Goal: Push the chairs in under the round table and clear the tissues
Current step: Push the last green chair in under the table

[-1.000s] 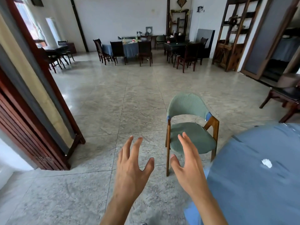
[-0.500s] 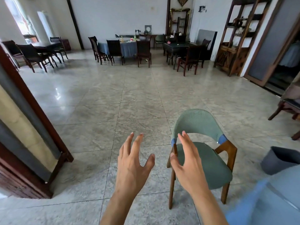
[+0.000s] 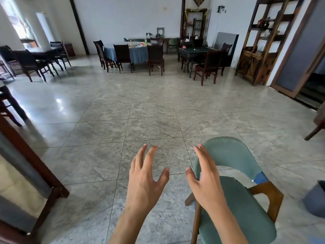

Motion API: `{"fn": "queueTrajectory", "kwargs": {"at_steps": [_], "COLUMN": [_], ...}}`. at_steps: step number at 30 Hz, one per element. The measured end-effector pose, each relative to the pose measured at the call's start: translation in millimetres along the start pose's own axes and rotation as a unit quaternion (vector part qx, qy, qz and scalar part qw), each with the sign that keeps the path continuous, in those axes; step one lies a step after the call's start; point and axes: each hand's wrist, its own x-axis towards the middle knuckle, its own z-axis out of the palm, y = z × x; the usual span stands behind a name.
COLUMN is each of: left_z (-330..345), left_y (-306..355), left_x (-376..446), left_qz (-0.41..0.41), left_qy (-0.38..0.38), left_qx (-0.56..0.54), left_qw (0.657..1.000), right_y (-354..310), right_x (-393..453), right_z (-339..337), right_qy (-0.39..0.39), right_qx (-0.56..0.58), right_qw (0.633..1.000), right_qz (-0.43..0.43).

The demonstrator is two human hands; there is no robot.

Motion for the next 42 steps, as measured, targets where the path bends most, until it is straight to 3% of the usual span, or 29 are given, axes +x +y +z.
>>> {"fn": "queueTrajectory", "kwargs": {"at_steps": [14, 30, 42], "left_z": [84.4, 196.0, 325.3], "left_y": [-59.9, -141.6, -115.1], "left_x": [253.4, 528.8, 672.8], "left_qz": [0.004, 0.061, 0.137], "left_qy": [-0.025, -0.119, -0.21], "left_qx": [-0.019, -0.072, -0.123], "left_qw": [1.0, 0.988, 0.96], "right_y": [53.9, 125.0, 214.5], "right_x": [253.8, 503.0, 616.6], "right_z": [53.9, 123.4, 91.2], "right_qy": [0.022, 0.094, 0.193], "right_qx": [0.008, -0.028, -0.087], "right_qw": [1.0, 0.991, 0.962], "right_qz": [0.01, 0.093, 0.173]}}
